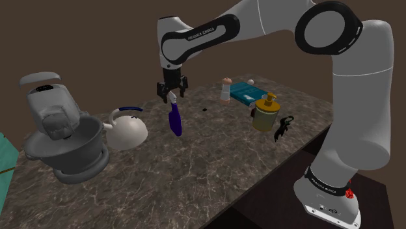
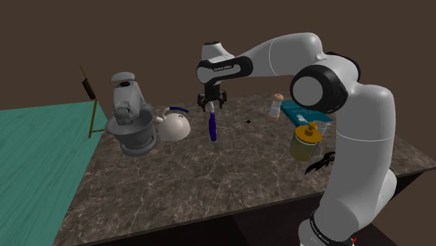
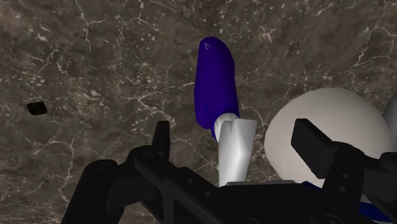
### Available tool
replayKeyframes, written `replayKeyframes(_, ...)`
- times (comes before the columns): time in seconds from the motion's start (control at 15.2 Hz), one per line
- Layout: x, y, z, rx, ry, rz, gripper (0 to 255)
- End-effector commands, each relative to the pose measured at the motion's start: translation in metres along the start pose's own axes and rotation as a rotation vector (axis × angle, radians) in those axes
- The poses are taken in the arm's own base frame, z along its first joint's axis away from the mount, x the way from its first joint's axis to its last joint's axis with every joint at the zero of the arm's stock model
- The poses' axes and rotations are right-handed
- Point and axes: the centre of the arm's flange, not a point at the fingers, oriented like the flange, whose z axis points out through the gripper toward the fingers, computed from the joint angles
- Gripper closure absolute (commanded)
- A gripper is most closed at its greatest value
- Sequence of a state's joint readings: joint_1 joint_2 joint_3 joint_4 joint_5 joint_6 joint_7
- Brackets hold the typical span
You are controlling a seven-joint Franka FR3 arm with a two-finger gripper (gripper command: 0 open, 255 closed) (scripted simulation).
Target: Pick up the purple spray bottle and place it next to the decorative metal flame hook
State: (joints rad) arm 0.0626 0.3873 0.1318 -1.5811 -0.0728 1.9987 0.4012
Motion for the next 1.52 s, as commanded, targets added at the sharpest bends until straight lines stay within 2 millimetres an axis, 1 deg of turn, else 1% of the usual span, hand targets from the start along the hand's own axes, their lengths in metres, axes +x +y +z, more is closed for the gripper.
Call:
replayKeyframes(0.0, 0.0, 0.0, 0.0, 0.0, 0.0, 0.0, 0)
replayKeyframes(0.26, 0.0, 0.0, 0.0, 0.0, 0.0, 0.0, 0)
replayKeyframes(0.33, 0.0, 0.0, 0.0, 0.0, 0.0, 0.0, 255)
replayKeyframes(0.92, 0.0, 0.0, 0.0, 0.0, 0.0, 0.0, 255)
replayKeyframes(1.45, 0.002, 0.0, -0.042, 0.0, 0.0, 0.0, 255)
